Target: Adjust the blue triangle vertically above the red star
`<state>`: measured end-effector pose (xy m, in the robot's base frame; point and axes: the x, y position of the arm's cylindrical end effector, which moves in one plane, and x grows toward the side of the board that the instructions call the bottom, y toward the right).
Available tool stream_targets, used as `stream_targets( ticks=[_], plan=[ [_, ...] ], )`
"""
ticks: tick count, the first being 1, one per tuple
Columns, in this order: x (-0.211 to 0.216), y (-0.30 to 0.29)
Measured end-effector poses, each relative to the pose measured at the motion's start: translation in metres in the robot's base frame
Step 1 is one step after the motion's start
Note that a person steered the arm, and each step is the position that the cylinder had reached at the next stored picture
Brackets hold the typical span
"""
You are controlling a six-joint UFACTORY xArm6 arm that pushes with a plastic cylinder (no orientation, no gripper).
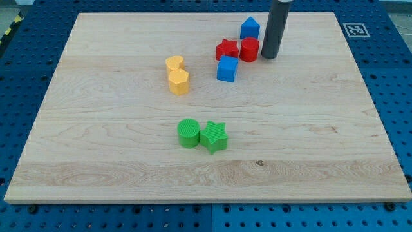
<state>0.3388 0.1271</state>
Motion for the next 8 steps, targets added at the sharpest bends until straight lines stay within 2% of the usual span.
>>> stream_targets(
  ticks=[2, 3, 4, 5, 7, 8],
  plan=[
    [0.08, -0.005],
    [0.099, -0.023],
    [0.071, 0.004],
    [0.008, 0.008],
    [-0.147, 0.008],
    [-0.143, -0.021]
  ],
)
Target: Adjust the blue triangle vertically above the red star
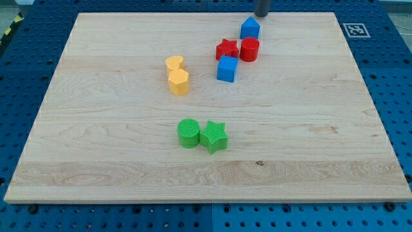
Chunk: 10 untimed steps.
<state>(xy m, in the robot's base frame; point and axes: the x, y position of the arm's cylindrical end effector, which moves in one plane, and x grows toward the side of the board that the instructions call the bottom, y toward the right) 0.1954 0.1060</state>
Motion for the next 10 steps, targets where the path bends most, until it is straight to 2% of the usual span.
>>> stream_targets(
  ticks=[1, 2, 3, 4, 5, 6, 7, 9, 10],
  plan=[
    [0.027, -0.03],
    [0.046, -0.03],
    [0.046, -0.027],
    [0.014, 0.002],
    [0.031, 0.024],
    [0.056, 0.023],
    [0.058, 0.021],
    [0.043, 0.016],
    [0.041, -0.009]
  ],
)
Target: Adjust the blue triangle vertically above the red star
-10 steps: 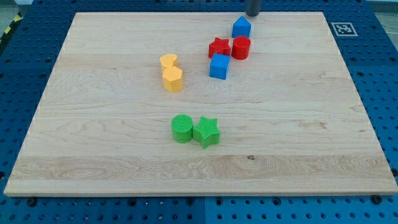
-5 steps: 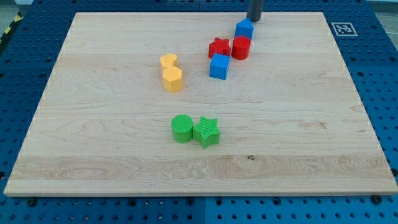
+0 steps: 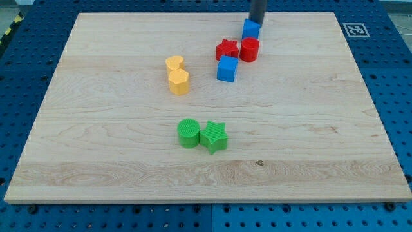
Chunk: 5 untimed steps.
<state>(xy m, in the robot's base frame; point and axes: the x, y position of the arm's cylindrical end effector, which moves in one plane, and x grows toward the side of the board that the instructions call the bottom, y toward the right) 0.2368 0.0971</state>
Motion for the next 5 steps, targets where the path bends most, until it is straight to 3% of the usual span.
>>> stream_targets(
  ticks=[5],
  plan=[
    [0.02, -0.034]
  ],
)
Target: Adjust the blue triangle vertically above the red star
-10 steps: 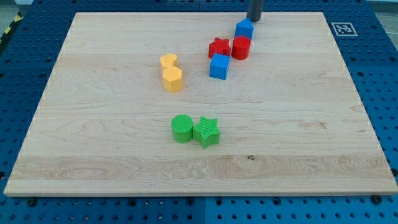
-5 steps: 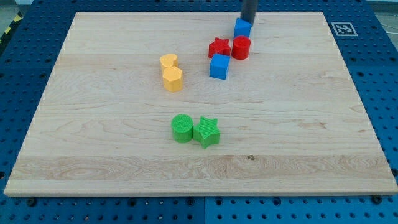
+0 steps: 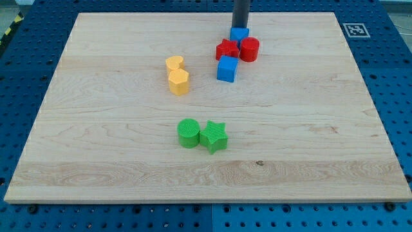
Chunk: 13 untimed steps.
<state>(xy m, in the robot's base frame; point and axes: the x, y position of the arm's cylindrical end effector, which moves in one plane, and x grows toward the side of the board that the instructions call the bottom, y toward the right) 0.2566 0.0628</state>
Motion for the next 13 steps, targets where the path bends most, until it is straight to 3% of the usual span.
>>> stream_targets(
  ticks=[2, 3, 5, 7, 9, 13],
  plan=[
    [-0.019, 0.008],
    [-0.036, 0.045],
    [-0.005, 0.052],
    [-0.003, 0.024],
    [0.01, 0.053],
    [0.026, 0.02]
  ],
)
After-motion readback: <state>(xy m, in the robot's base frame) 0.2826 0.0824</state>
